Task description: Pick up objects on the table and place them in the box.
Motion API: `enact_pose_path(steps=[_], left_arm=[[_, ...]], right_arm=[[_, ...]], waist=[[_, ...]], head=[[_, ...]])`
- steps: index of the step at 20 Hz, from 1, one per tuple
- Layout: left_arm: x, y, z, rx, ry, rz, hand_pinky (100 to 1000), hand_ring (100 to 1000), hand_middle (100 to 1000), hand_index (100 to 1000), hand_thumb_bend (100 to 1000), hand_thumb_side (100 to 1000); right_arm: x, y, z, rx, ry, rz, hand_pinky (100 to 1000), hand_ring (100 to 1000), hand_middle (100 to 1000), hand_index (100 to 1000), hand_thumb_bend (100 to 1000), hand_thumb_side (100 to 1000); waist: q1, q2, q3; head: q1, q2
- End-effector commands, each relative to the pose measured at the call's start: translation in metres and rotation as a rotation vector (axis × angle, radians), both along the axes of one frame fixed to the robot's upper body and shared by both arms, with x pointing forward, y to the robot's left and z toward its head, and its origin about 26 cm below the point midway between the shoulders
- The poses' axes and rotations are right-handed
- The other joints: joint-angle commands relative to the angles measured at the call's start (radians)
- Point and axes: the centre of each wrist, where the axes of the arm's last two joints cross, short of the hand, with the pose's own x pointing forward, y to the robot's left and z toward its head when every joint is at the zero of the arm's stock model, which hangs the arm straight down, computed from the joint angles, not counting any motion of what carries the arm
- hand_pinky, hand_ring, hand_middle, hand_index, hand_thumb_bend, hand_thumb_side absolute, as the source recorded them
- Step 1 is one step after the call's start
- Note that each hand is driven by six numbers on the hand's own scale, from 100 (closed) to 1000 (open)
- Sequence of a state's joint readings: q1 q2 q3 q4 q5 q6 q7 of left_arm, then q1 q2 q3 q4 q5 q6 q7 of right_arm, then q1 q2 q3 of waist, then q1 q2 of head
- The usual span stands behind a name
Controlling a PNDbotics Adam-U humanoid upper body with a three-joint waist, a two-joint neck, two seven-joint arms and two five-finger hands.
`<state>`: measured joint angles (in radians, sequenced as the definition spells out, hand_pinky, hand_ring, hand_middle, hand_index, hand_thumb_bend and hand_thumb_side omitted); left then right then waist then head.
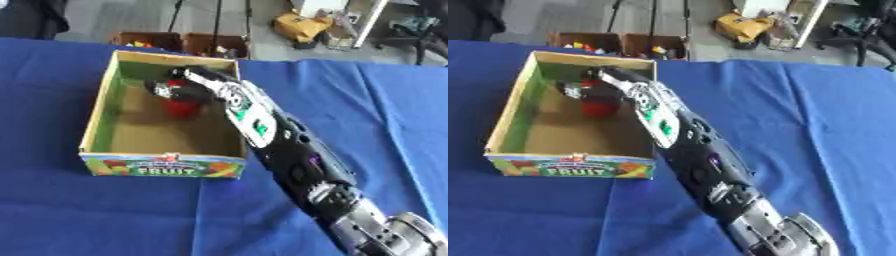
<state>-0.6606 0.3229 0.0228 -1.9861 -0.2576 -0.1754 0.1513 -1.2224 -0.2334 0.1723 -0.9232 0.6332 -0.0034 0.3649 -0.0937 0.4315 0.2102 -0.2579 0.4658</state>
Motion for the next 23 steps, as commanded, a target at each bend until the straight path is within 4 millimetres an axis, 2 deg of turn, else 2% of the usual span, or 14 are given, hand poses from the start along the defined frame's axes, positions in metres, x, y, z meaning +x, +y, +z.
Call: enact_pose_path(steps=[1, 9, 15, 19, 20, 23], left_arm=[[-0.004, 0.002, 0.006, 0.007, -0.024, 0.011, 780, 892, 753, 806, 100, 997], [-0.004, 0.004, 0.004, 0.01, -0.016, 0.019, 779, 891, 752, 806, 100, 996], [-0.004, 0.006, 0.003, 0.007, -0.014, 0.029, 779, 890, 753, 806, 100, 994], [-0.004, 0.008, 0.002, -0.002, -0.016, 0.038, 778, 890, 753, 804, 100, 992], [-0.004, 0.009, 0.002, -0.004, -0.016, 0.039, 777, 889, 752, 804, 100, 992], [-0.003, 0.009, 0.001, -0.015, -0.017, 0.043, 777, 889, 753, 803, 100, 991]], right_arm=[[-0.009, -0.009, 0.03, 0.039, -0.103, 0.01, 805, 814, 840, 963, 406, 1000], [-0.037, -0.014, 0.069, 0.085, -0.297, 0.051, 793, 801, 833, 950, 374, 1000], [-0.079, -0.03, 0.1, 0.243, -0.444, 0.115, 769, 773, 811, 941, 339, 1000], [-0.115, -0.053, 0.103, 0.337, -0.522, 0.136, 763, 767, 799, 933, 301, 986], [-0.123, -0.057, 0.102, 0.352, -0.532, 0.144, 764, 766, 797, 932, 227, 975], [-0.143, -0.071, 0.096, 0.374, -0.546, 0.152, 741, 743, 777, 921, 149, 956]], waist=[[0.011, -0.025, -0.004], [0.021, -0.038, -0.025], [0.034, -0.049, -0.045], [0.043, -0.053, -0.062], [0.047, -0.054, -0.065], [0.059, -0.058, -0.076]], head=[[0.002, 0.001], [0.008, 0.008], [0.02, 0.018], [0.037, 0.02], [0.041, 0.02], [0.05, 0.021]])
